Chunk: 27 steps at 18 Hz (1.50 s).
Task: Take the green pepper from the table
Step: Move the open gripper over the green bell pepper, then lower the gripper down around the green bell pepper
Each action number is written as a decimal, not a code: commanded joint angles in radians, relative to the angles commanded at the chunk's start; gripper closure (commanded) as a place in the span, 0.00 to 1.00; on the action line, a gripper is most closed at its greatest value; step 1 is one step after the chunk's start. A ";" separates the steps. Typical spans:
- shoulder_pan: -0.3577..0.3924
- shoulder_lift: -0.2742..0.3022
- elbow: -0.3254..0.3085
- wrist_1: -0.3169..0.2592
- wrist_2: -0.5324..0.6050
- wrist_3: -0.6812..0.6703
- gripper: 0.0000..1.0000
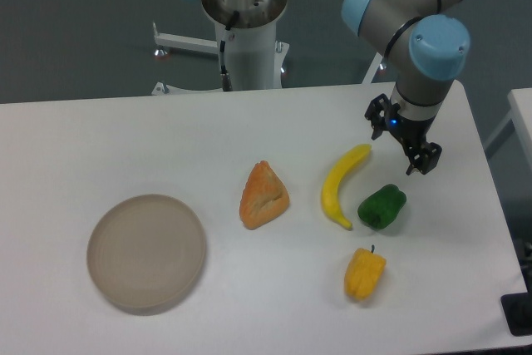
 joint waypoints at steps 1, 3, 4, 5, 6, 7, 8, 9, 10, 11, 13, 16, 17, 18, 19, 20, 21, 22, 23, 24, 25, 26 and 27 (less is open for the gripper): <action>0.002 0.002 0.000 -0.002 0.000 0.000 0.00; 0.003 0.000 -0.002 -0.002 0.002 0.000 0.00; 0.003 0.002 -0.002 -0.002 0.000 -0.002 0.00; 0.003 0.000 -0.003 0.000 0.000 -0.008 0.00; 0.005 0.000 -0.009 0.005 -0.009 -0.015 0.00; 0.005 0.000 -0.017 0.011 -0.015 -0.021 0.00; 0.005 -0.003 -0.018 0.017 -0.018 -0.040 0.00; 0.006 -0.003 -0.018 0.020 -0.024 -0.060 0.00; 0.006 -0.006 -0.018 0.020 -0.034 -0.070 0.00; 0.008 -0.014 -0.005 0.024 -0.025 -0.077 0.00; 0.015 -0.009 -0.012 0.025 -0.029 -0.086 0.00; 0.015 -0.018 -0.002 0.026 -0.038 -0.148 0.00; 0.008 -0.059 0.038 0.031 -0.035 -0.232 0.00; 0.000 -0.089 0.069 0.049 -0.034 -0.300 0.00; -0.006 -0.101 0.077 0.063 -0.035 -0.323 0.00; -0.011 -0.109 0.074 0.075 -0.034 -0.328 0.00; -0.014 -0.120 0.068 0.090 -0.034 -0.328 0.00; -0.014 -0.138 0.066 0.118 -0.032 -0.315 0.00; -0.014 -0.155 0.071 0.150 -0.034 -0.311 0.00; -0.011 -0.163 0.071 0.162 -0.034 -0.310 0.00; -0.009 -0.166 0.069 0.161 -0.035 -0.310 0.00; -0.009 -0.167 0.063 0.160 -0.038 -0.311 0.00; -0.009 -0.170 0.058 0.160 -0.038 -0.313 0.00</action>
